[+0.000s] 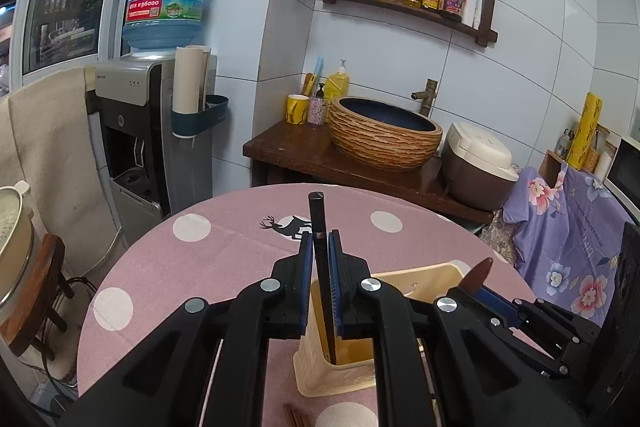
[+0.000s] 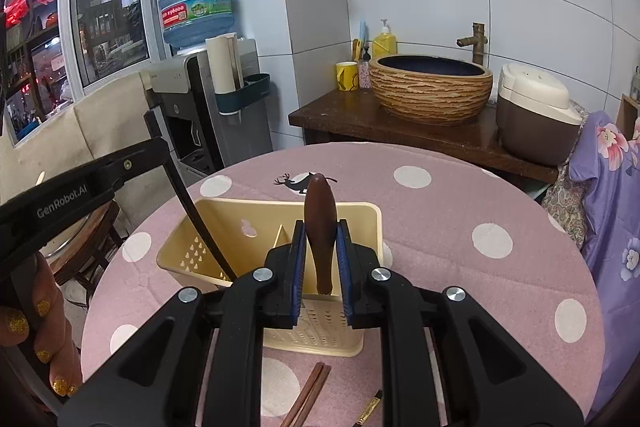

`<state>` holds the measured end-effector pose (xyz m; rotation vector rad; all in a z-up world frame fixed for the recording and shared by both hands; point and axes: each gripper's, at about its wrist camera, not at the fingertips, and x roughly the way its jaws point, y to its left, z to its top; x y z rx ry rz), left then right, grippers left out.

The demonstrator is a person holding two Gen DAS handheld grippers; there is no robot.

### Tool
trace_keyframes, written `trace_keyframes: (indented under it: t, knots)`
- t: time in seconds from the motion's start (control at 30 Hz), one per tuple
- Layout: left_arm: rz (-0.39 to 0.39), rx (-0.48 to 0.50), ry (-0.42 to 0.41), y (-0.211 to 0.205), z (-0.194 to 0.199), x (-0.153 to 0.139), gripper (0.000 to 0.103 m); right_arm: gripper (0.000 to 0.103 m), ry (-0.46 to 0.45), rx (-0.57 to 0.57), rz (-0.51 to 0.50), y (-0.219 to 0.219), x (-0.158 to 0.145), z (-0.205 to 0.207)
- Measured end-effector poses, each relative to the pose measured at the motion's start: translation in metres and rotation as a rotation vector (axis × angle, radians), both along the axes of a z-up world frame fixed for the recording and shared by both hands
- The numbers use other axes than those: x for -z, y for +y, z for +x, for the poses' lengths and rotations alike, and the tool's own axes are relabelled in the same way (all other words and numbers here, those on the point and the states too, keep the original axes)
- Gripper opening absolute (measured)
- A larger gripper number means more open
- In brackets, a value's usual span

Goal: Organize utensils
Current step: 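Lower the chopstick and spoon into the holder and open both grippers, then move both grippers back over the remaining utensils on the table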

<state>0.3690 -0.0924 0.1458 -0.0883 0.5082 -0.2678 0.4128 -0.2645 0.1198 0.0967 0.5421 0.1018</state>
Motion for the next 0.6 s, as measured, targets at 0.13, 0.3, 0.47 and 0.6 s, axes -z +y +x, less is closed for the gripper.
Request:
trace_keyframes:
  t: [0.13,0.3,0.47,0.6]
  knots:
    - [-0.032,0.005,-0.023,0.008,-0.016,-0.001,0.06,0.035,-0.034,0.004,0.001,0.0,-0.005,-0.011]
    - [-0.024,0.017,-0.005,0.018,-0.041,0.007,0.075,0.045,-0.047,0.04,-0.013,-0.002,-0.007,-0.037]
    - [-0.004,0.025,0.065,0.032,-0.068,0.037,0.089,0.058,-0.016,0.066,0.002,-0.01,0.004,-0.067]
    - [0.06,-0.006,0.125,0.039,-0.084,0.071,0.089,0.058,0.025,0.086,-0.007,-0.017,0.025,-0.091]
